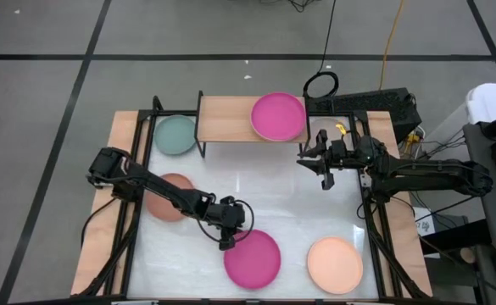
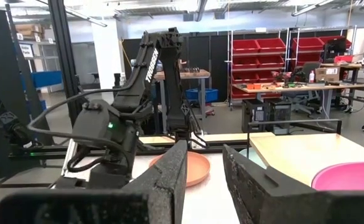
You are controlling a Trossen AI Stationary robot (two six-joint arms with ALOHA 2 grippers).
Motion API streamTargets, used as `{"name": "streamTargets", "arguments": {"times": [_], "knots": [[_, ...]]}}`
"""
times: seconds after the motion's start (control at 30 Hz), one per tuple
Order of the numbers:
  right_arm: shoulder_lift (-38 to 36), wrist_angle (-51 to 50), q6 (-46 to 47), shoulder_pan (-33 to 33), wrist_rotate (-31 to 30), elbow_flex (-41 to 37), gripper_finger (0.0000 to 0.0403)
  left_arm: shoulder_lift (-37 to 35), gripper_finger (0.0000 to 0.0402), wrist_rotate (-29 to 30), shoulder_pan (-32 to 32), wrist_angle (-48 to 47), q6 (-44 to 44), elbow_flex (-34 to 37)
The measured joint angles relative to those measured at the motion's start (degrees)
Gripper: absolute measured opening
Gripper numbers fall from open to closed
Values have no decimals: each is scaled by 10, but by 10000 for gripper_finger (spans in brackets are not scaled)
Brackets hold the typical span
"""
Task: Place and stack plates onto a shelf
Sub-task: Stack the pink plate on top of the pink plate on the shelf
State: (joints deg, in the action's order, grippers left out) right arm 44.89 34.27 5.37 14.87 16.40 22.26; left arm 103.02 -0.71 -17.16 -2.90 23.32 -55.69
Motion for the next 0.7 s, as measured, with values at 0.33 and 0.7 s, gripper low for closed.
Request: {"name": "streamTargets", "arguments": {"times": [0.33, 0.7], "knots": [[0, -2, 0, 0, 0, 0, 88, 0, 88, -18, 5, 9, 6, 0], [0, -2, 3, 0, 0, 0, 88, 0, 88, -64, 1, 17, 42, 0]]}}
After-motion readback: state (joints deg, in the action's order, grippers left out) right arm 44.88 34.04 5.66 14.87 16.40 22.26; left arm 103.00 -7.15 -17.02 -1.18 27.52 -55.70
